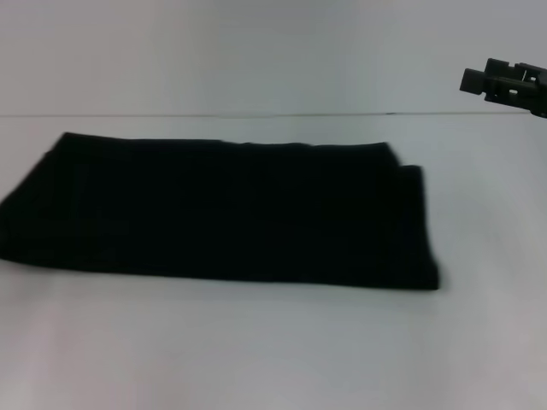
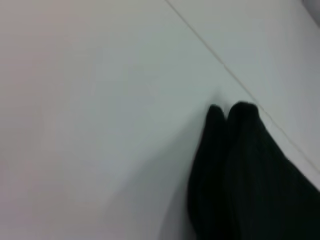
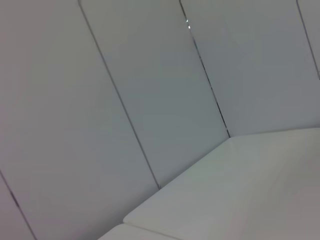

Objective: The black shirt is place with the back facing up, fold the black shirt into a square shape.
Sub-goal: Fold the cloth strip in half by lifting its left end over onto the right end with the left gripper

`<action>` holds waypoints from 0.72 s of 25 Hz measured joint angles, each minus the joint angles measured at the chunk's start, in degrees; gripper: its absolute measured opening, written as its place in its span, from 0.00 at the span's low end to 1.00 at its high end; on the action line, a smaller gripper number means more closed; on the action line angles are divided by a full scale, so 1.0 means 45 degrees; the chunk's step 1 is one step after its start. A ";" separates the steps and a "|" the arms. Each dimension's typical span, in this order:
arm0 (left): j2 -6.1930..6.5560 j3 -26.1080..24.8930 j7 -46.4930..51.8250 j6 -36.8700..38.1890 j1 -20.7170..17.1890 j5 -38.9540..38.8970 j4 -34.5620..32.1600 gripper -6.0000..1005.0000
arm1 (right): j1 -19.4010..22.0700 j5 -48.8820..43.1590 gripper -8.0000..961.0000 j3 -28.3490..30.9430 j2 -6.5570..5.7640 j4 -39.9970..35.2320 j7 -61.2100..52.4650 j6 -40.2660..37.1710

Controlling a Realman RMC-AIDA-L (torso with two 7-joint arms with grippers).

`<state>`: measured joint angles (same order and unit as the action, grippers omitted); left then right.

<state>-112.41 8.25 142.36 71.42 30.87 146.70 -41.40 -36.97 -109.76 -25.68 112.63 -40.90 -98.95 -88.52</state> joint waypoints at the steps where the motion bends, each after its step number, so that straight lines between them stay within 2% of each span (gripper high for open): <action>1: 0.0042 -0.0179 0.0000 0.0179 -0.0107 -0.0004 -0.0181 0.03 | -0.0002 0.0024 0.93 0.0001 0.0019 0.0004 -0.0004 0.0064; 4: 0.0253 -0.0871 -0.0172 0.1300 -0.0249 -0.0567 -0.0597 0.03 | -0.0005 0.0059 0.93 0.0008 0.0066 0.0008 0.0027 0.0188; 6: 0.0332 -0.0996 -0.0542 0.2555 -0.0076 -0.1741 -0.0469 0.03 | -0.0006 0.0096 0.93 0.0064 0.0086 0.0011 0.0080 0.0248; 8: 0.0283 -0.0620 -0.0938 0.3586 0.0388 -0.3156 -0.0030 0.03 | 0.0058 0.0250 0.93 0.0216 0.0104 0.0009 0.0117 0.0323; 9: 0.0154 -0.0165 -0.1062 0.3818 0.0794 -0.3753 0.0279 0.03 | 0.0127 0.0383 0.93 0.0327 0.0106 0.0010 0.0130 0.0409; 11: -0.0228 0.0970 -0.1298 0.3930 0.1714 -0.4603 0.0932 0.03 | 0.0310 0.0696 0.93 0.0581 0.0085 0.0010 0.0144 0.0533; 13: -0.0794 0.1912 -0.1669 0.3561 0.2771 -0.4967 0.1596 0.03 | 0.0563 0.1022 0.93 0.0892 -0.0012 -0.0022 0.0153 0.0604; 14: -0.1022 0.2177 -0.1855 0.3355 0.3150 -0.5006 0.1830 0.03 | 0.0704 0.1164 0.93 0.1008 -0.0099 -0.0060 0.0154 0.0546; 16: -0.1716 0.2701 -0.2413 0.2520 0.4111 -0.5038 0.2596 0.03 | 0.0974 0.1437 0.93 0.1099 -0.0286 -0.0113 0.0164 0.0323; 18: -0.2220 0.2960 -0.2867 0.1702 0.4666 -0.5070 0.3261 0.03 | 0.1201 0.1657 0.93 0.1105 -0.0533 -0.0127 0.0175 0.0053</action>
<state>-122.40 21.57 129.46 79.08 51.87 123.89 -26.72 -31.57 -102.30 -20.70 110.23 -41.47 -98.16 -88.28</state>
